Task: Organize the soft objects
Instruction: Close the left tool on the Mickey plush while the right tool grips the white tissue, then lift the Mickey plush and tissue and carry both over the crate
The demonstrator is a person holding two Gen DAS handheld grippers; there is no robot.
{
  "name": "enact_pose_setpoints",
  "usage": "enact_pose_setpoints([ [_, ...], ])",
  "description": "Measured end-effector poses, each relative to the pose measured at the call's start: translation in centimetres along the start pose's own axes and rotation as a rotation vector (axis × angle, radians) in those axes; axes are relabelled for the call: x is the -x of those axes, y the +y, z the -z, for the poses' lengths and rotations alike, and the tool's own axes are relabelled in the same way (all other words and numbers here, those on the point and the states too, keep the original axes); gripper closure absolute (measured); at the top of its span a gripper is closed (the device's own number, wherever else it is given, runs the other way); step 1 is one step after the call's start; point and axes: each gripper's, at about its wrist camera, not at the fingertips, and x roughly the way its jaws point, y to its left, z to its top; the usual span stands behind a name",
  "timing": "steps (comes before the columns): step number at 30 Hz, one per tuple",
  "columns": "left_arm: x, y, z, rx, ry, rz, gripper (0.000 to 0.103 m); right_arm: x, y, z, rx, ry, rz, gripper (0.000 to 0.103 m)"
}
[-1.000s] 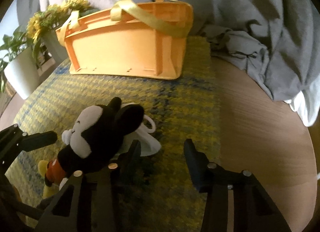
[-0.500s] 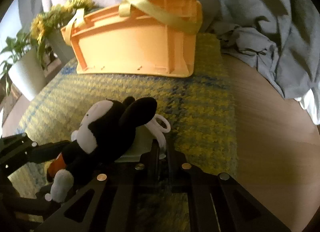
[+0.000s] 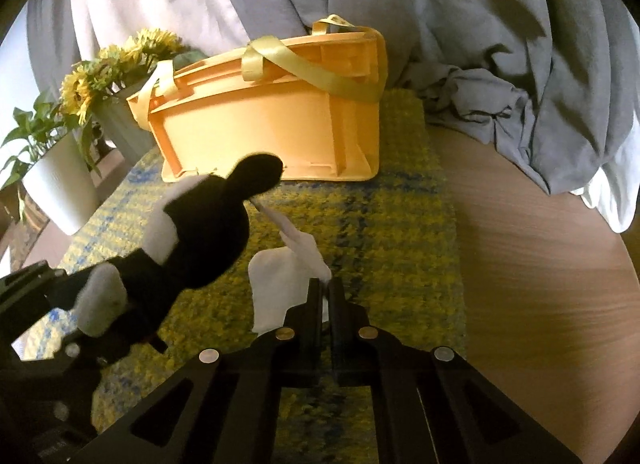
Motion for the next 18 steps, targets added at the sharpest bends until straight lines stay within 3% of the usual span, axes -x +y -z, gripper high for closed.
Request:
enact_pose_setpoints([
  [18,3.8,3.3,-2.1,0.055,-0.11,-0.027,0.065,4.9,3.0,-3.1,-0.02,-0.177,0.031,0.099],
])
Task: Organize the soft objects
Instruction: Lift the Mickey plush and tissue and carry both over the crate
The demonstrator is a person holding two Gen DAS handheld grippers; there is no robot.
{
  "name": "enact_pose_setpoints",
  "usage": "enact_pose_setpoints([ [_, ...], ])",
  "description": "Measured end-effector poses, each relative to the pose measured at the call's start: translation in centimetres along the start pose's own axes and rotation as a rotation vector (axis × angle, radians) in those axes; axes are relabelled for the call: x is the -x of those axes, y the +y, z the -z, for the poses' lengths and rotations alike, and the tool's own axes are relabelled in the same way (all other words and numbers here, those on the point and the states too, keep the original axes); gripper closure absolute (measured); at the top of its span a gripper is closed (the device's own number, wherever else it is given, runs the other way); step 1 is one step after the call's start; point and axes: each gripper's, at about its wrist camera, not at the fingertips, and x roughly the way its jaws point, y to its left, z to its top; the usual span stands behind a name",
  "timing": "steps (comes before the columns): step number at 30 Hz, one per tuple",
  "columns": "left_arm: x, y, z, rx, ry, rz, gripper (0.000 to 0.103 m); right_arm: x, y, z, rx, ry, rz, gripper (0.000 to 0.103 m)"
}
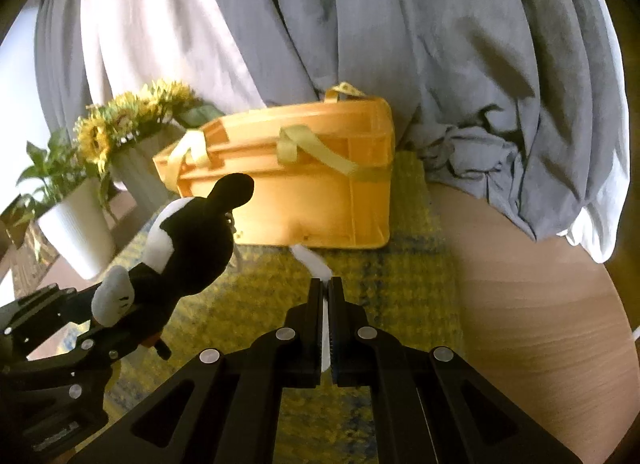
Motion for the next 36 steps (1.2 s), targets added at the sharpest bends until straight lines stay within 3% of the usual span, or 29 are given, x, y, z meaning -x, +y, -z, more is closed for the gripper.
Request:
enact_pose_setpoints([
  [21,4.2,2.1,-4.9,-0.028,-0.171,-0.005,0.065,5.3,3.3,-5.5,-0.001,-0.194,0.023,0.099],
  [36,4.3,5.0,-8.4,-0.087,-0.235,-0.018,0.065,5.5,5.9,-9.3,-0.003,-0.292,0.037,0.099],
])
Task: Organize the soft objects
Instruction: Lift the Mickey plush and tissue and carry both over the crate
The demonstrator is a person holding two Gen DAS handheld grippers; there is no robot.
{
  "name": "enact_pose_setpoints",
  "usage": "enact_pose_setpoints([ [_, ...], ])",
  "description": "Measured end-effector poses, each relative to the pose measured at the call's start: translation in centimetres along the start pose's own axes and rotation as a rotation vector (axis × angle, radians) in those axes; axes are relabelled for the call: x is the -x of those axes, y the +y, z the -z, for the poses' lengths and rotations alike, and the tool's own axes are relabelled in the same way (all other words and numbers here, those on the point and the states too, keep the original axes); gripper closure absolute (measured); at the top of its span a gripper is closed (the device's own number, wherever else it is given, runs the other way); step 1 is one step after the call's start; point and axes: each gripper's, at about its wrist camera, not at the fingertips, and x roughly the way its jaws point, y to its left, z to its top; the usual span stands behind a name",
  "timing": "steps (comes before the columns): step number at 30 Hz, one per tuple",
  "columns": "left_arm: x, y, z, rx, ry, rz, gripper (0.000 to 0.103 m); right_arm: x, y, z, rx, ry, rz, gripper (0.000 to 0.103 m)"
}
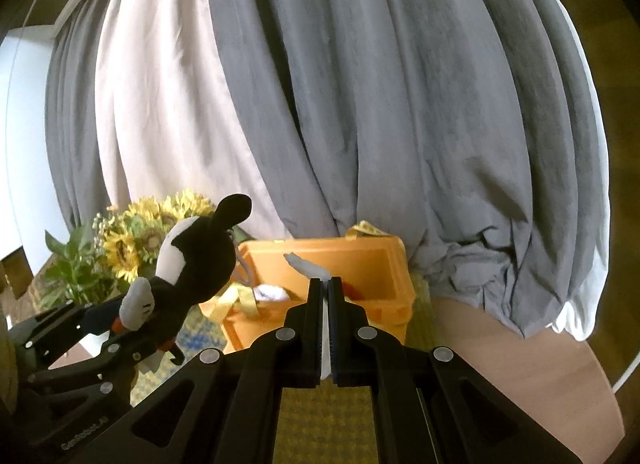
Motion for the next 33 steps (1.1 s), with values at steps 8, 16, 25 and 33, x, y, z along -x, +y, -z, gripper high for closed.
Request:
enact_pose_setpoints([
  [8,-1.4,1.7,-1.8,-0.067,-0.035,-0.015,0.065,-1.4,0.9,-1.9,-0.007,-0.046,0.009,0.099],
  [16,-3.6,3.3,-3.1,-0.119,-0.062,-0.019,0.065,-3.7,2.0,-3.4,0.001,-0.068,0.018,0.099],
  [25,-8.3,4.7,-4.0,-0.18,-0.053,-0.009,0.065,-7.6,2.2,-4.5,0.019,-0.058,0.029,0.099],
  [33,-13.6,4.9,-3.0,-0.271,0.003,0.012,0.065,-12.3,1.7,-4.1,0.031,0.005,0.037,0.099],
])
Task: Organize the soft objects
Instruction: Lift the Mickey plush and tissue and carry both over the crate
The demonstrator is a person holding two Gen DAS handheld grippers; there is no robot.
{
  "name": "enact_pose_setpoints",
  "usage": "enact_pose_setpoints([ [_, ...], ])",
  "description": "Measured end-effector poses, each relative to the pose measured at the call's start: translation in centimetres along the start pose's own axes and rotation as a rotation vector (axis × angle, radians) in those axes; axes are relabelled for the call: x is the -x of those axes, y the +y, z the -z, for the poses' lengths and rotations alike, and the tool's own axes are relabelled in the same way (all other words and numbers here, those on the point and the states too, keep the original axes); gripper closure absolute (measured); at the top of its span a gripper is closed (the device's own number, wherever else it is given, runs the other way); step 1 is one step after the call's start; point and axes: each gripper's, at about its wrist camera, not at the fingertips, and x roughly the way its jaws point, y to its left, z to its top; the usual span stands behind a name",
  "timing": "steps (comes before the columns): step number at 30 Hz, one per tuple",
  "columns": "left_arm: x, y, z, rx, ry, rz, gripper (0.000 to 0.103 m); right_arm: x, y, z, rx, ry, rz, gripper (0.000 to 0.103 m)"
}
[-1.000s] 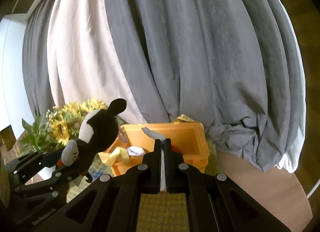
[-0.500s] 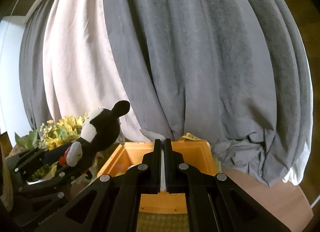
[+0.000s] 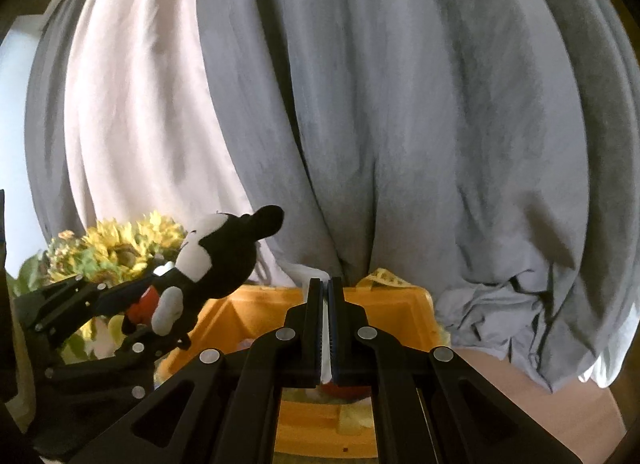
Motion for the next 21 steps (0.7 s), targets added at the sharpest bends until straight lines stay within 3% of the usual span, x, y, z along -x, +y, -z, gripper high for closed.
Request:
enact_pose_setpoints([
  [15,-8.1,-0.8,1.1,-0.167,0.147,0.057,0.065,-7.5,-0.9,3.3,-0.005,0.164,0.007,0.099],
  [19,-9.1,-0.8,0.7,-0.155,0.168,0.073,0.062,-8.5,-1.3,3.8,-0.013,0.192,0.016,0.099],
  [21,-9.5,-0.6,0.7,-0.135,0.174,0.065,0.055,-8.9,-1.7,4.0,-0.033,0.205,0.028,0.099],
])
